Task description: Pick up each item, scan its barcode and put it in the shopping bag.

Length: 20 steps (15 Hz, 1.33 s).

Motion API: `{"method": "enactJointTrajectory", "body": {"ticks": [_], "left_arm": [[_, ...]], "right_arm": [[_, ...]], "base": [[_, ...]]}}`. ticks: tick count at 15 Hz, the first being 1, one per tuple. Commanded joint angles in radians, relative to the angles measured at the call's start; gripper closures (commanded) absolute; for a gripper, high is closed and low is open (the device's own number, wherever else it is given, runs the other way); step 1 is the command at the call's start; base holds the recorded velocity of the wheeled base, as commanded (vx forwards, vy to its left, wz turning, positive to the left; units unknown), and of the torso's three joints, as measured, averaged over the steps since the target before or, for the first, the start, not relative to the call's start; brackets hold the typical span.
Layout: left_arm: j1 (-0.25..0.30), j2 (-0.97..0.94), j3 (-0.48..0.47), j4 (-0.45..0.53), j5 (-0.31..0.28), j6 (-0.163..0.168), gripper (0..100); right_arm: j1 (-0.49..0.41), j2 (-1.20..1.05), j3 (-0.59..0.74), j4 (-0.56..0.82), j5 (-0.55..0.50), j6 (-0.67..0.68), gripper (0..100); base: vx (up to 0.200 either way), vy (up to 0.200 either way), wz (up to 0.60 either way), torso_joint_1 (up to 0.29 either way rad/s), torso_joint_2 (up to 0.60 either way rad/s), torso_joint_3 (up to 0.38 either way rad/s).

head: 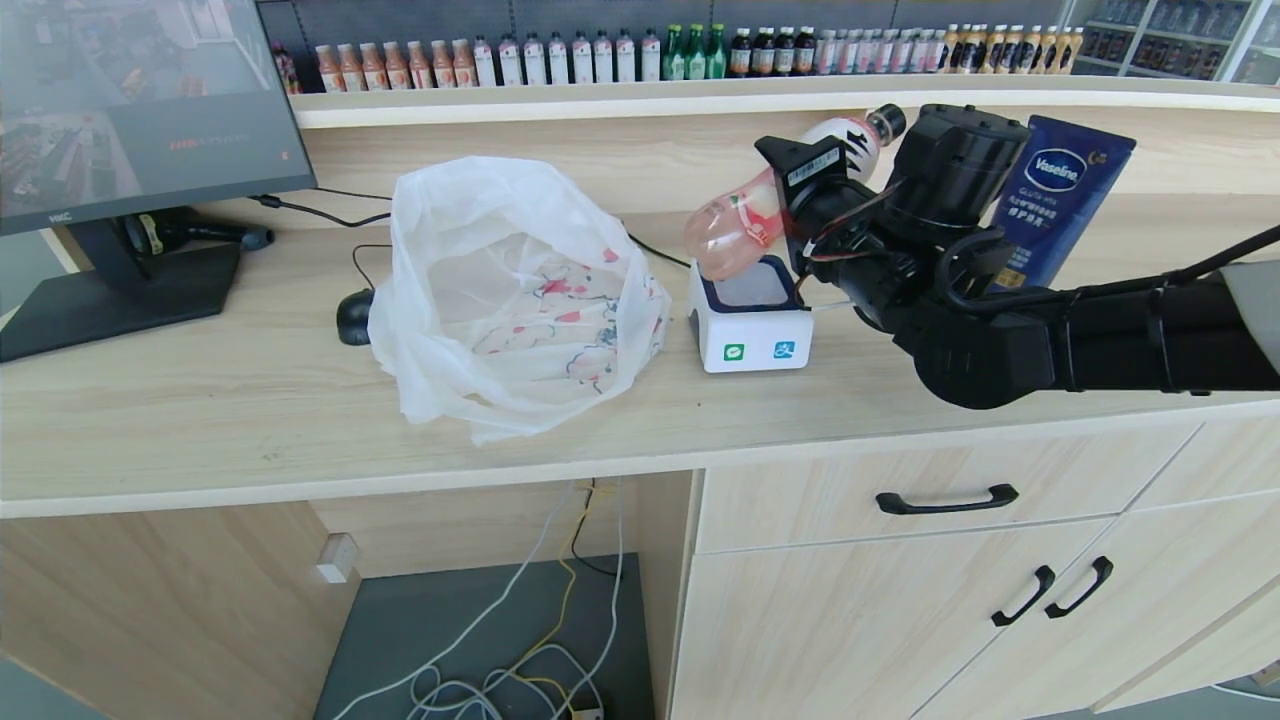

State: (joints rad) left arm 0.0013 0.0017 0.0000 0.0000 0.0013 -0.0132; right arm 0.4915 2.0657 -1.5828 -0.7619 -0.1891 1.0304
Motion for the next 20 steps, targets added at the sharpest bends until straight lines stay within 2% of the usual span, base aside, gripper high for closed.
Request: {"method": "enactJointTrajectory", "body": {"ticks": [1, 7, 11, 13, 18, 20], "left_arm": [[0.0, 0.0, 0.0, 0.0, 0.0, -0.001, 0], [0.0, 0.001, 0.0, 0.0, 0.0, -0.001, 0], [0.0, 0.0, 0.0, 0.0, 0.0, -0.001, 0], [-0.001, 0.0, 0.0, 0.0, 0.0, -0.001, 0], [0.0, 0.0, 0.0, 0.0, 0.0, -0.001, 0], [0.0, 0.0, 0.0, 0.0, 0.0, -0.001, 0]], "right_arm": [[0.001, -0.001, 0.0, 0.0, 0.0, 0.0, 100], [0.012, -0.032, 0.009, -0.004, -0.003, -0.013, 100], [0.047, -0.11, 0.061, -0.004, -0.009, -0.115, 100], [0.065, -0.153, 0.15, -0.019, -0.004, -0.243, 100], [0.091, -0.182, 0.316, -0.241, 0.014, -0.556, 100], [0.118, -0.217, 0.376, -0.269, 0.011, -0.613, 100]], "base": [[0.0, 0.0, 0.0, 0.0, 0.0, 0.0], [0.0, 0.0, 0.0, 0.0, 0.0, 0.0], [0.0, 0.0, 0.0, 0.0, 0.0, 0.0], [0.0, 0.0, 0.0, 0.0, 0.0, 0.0], [0.0, 0.0, 0.0, 0.0, 0.0, 0.0], [0.0, 0.0, 0.0, 0.0, 0.0, 0.0]]}}
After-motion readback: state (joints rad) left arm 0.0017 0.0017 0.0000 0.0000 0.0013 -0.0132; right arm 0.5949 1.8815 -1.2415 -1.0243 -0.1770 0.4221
